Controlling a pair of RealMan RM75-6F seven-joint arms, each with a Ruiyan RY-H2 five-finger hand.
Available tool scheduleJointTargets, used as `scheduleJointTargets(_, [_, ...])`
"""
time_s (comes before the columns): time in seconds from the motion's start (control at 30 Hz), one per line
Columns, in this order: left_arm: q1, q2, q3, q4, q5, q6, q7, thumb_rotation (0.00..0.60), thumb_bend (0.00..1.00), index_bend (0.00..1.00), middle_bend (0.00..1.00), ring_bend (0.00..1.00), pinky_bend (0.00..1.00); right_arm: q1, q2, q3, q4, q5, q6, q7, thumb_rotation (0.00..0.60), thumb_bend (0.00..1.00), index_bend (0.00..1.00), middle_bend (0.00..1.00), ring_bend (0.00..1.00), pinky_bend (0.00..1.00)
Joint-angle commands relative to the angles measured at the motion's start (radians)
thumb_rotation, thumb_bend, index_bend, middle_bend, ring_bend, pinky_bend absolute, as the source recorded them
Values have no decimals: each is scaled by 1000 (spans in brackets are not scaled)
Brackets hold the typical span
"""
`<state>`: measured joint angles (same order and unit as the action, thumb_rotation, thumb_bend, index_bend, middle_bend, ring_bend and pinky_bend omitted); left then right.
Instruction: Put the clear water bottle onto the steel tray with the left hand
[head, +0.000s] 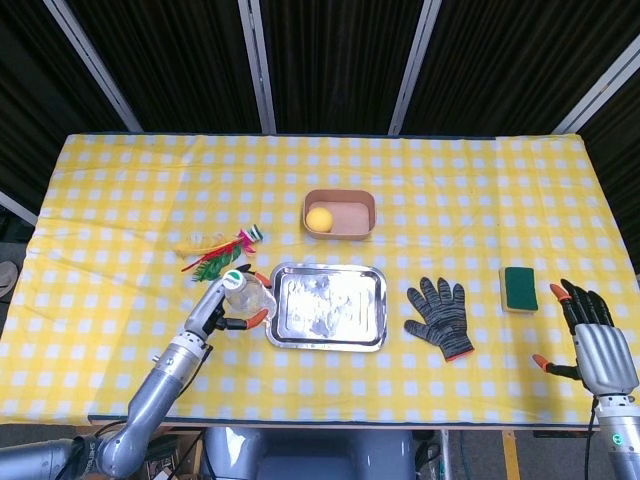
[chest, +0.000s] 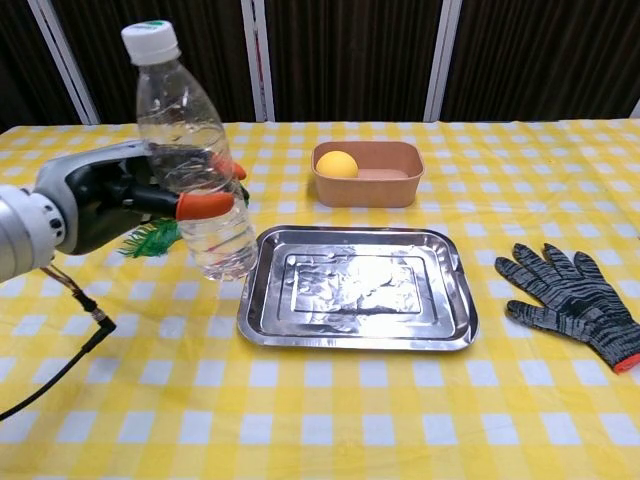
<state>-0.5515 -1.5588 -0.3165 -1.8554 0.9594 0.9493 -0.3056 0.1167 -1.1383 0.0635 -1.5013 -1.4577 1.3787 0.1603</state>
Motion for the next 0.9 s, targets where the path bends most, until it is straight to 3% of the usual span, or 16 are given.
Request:
scheduleJointTargets(0.03, [-88,56,-122,-230,-78,-9,115,600,461,450,419,0,0,-2,3,-1,0,1,0,6,600,49,54,0,0,0])
scheduleJointTargets(0.3, [-58,210,-145,-480,-87,123,230,600,446,449,421,0,0,-6,5,-8,-12,-18,14,6,600,50,54,0,0,0])
scheduleJointTargets(0.47, [-26,257,-111,-499,-51,160,249,600,446,449,421,0,0,-5,4,-9,-17,-22,15,2,600,49,54,0,0,0])
scheduleJointTargets(0.6, [-11,270,-63,-438,-63,139,225,600,446,450,420,0,0,-3,1,-10,-15,-18,6,-6,600,49,54,0,0,0])
scheduleJointTargets(0.9, [-4,181,47,-108,-59,-32,56,600,446,450,419,0,0,-2,2,-4,-13,-6,4,-9,600,49,54,0,0,0])
